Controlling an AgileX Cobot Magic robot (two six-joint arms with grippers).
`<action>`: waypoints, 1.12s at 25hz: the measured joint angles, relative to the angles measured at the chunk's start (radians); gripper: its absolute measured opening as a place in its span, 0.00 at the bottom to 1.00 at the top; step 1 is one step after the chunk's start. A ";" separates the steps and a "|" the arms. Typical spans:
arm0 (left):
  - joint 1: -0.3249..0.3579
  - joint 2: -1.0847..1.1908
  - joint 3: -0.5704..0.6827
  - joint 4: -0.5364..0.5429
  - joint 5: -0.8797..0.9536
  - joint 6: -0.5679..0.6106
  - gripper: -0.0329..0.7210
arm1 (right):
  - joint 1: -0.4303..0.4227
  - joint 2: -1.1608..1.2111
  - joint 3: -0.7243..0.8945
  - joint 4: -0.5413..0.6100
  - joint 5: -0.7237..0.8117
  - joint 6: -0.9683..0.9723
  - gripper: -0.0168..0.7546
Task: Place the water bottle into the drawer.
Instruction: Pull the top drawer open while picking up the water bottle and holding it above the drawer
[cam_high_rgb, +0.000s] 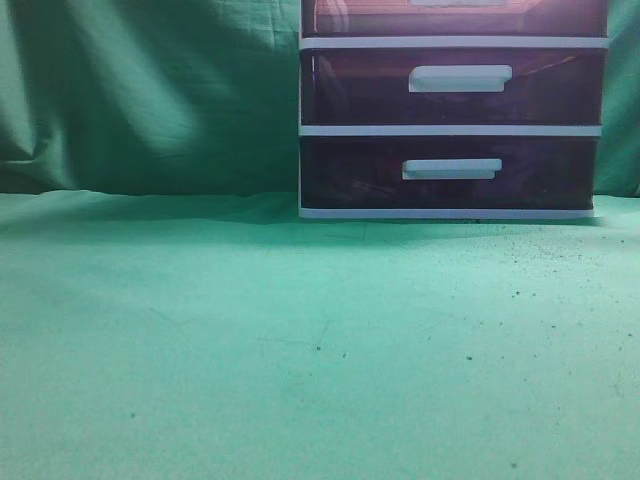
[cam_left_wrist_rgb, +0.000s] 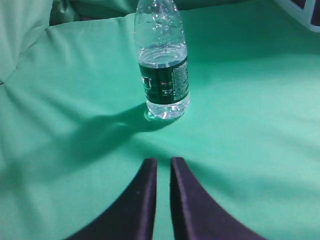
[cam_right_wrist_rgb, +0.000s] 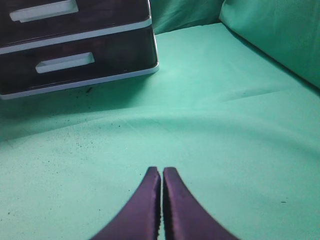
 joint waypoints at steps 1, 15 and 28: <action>0.000 0.000 0.000 0.000 0.000 0.000 0.14 | 0.000 0.000 0.000 0.000 0.000 0.000 0.02; 0.000 0.000 0.000 0.000 0.000 0.000 0.14 | 0.000 0.000 0.000 0.000 0.000 0.000 0.02; 0.000 0.000 0.000 -0.194 -0.052 -0.051 0.14 | 0.000 0.000 0.000 0.000 -0.006 0.000 0.02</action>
